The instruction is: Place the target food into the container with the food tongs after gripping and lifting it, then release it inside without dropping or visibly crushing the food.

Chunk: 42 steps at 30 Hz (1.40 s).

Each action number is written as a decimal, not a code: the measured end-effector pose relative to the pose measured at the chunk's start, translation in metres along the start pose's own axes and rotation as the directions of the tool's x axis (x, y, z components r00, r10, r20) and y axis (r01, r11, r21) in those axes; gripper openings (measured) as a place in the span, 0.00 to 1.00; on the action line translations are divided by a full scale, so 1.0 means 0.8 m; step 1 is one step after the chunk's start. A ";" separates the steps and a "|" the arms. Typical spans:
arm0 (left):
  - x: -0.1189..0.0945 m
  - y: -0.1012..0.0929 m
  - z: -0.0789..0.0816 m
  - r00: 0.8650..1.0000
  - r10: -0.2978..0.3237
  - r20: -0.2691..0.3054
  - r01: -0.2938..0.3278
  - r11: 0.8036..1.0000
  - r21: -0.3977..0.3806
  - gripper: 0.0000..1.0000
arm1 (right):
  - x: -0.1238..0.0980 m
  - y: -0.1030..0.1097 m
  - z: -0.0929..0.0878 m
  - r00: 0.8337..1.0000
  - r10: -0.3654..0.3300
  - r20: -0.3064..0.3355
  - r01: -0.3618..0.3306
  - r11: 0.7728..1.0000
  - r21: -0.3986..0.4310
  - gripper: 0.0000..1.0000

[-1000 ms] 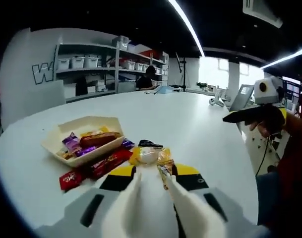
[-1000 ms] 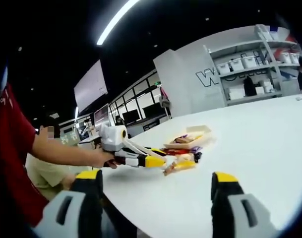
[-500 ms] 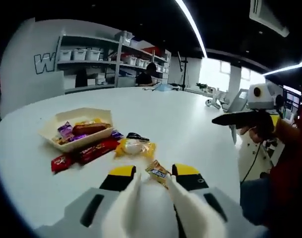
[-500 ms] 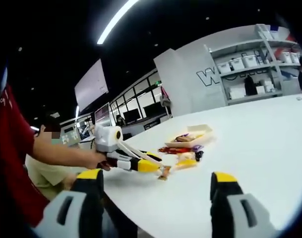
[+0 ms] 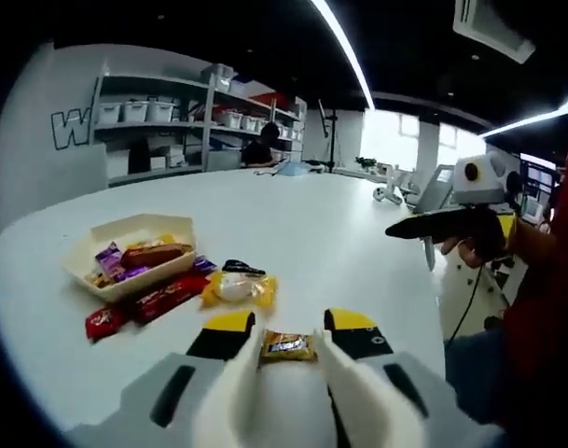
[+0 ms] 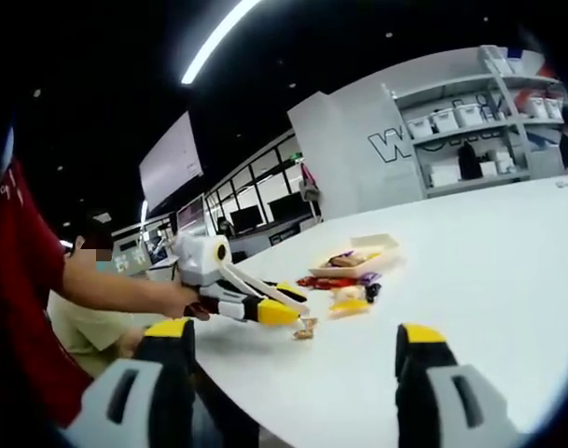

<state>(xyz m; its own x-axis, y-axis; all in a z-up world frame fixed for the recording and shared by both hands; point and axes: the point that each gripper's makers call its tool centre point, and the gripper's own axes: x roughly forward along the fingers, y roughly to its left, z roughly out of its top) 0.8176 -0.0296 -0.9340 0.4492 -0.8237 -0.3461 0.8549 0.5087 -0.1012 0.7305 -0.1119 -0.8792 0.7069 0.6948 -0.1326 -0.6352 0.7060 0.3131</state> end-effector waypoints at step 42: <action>-0.025 0.050 0.068 0.994 0.052 0.099 -0.047 0.998 -0.048 0.23 | 0.006 -0.010 -0.010 0.998 -0.036 -0.051 0.033 0.998 -0.051 0.92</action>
<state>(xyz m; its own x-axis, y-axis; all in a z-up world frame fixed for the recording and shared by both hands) 0.8566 -0.0061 -0.8806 0.5161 -0.8169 -0.2573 0.8193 0.5585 -0.1299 0.7362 -0.1134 -0.8899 0.7124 0.6752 -0.1910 -0.6265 0.7347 0.2602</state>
